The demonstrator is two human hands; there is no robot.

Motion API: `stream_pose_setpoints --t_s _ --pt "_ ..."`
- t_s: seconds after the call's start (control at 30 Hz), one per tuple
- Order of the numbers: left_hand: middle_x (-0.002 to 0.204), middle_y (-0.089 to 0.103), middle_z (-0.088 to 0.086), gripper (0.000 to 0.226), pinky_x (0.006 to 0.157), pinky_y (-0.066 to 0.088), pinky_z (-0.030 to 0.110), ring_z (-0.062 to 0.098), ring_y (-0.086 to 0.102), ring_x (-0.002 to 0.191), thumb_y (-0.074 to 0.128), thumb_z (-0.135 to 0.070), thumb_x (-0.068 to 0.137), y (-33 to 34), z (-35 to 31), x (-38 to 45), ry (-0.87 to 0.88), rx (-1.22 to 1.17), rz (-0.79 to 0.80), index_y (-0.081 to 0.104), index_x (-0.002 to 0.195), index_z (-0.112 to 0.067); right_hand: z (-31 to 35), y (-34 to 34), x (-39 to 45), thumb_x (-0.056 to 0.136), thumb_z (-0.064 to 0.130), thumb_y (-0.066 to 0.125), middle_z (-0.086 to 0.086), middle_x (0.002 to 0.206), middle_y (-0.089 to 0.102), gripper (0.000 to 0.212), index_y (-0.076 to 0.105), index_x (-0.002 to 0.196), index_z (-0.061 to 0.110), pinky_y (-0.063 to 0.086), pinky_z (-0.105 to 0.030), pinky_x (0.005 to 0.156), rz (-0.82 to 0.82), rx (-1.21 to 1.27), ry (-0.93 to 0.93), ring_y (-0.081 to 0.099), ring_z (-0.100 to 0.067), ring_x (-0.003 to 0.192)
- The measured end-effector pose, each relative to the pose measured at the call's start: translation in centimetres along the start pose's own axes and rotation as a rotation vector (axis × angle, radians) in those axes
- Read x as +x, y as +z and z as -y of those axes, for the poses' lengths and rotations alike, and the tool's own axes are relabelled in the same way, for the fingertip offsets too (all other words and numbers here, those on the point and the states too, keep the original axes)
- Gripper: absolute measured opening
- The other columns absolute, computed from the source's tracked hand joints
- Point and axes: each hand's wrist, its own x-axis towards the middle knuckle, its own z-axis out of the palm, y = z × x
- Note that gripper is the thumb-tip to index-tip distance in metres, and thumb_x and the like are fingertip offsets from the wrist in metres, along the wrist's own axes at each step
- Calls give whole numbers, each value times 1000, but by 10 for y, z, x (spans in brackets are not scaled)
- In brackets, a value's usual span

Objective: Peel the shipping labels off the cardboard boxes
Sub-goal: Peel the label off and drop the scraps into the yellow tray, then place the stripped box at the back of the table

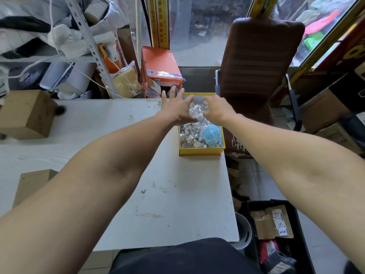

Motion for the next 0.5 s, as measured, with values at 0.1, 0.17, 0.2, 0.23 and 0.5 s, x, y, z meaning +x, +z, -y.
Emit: stream_pose_setpoints --t_s 0.1,0.17,0.2,0.23,0.5 --pt "166 5 11 95 117 -5 65 37 -8 152 60 -73 79 4 23 -21 -35 -4 4 20 155 -33 16 8 -5 90 20 57 -13 143 46 58 40 145 17 38 -47 108 32 -25 -14 40 -35 133" --pt "166 4 10 96 117 -6 65 38 -9 151 60 -72 80 6 44 -37 -77 -24 23 17 156 -33 31 14 -8 90 21 57 -14 141 48 57 40 145 18 39 -48 107 48 -40 -22 41 -35 131" --pt "166 3 10 96 117 -6 65 38 -10 151 61 -71 80 7 58 -48 -105 -32 29 16 156 -34 44 19 -10 90 21 58 -14 140 48 57 40 145 19 40 -48 106 50 -48 -32 42 -35 130" --pt "166 2 10 95 117 -6 64 38 -10 151 60 -70 81 7 71 -59 -130 -36 31 15 156 -34 57 23 -13 91 21 58 -13 140 49 57 41 144 19 41 -48 106 48 -53 -42 43 -35 129" --pt "166 -1 12 102 119 -1 60 40 -7 151 64 -68 80 18 220 -191 -355 -105 41 8 158 -33 222 88 -40 92 22 53 -14 144 42 59 34 148 22 47 -47 99 121 -30 -157 42 -34 129"
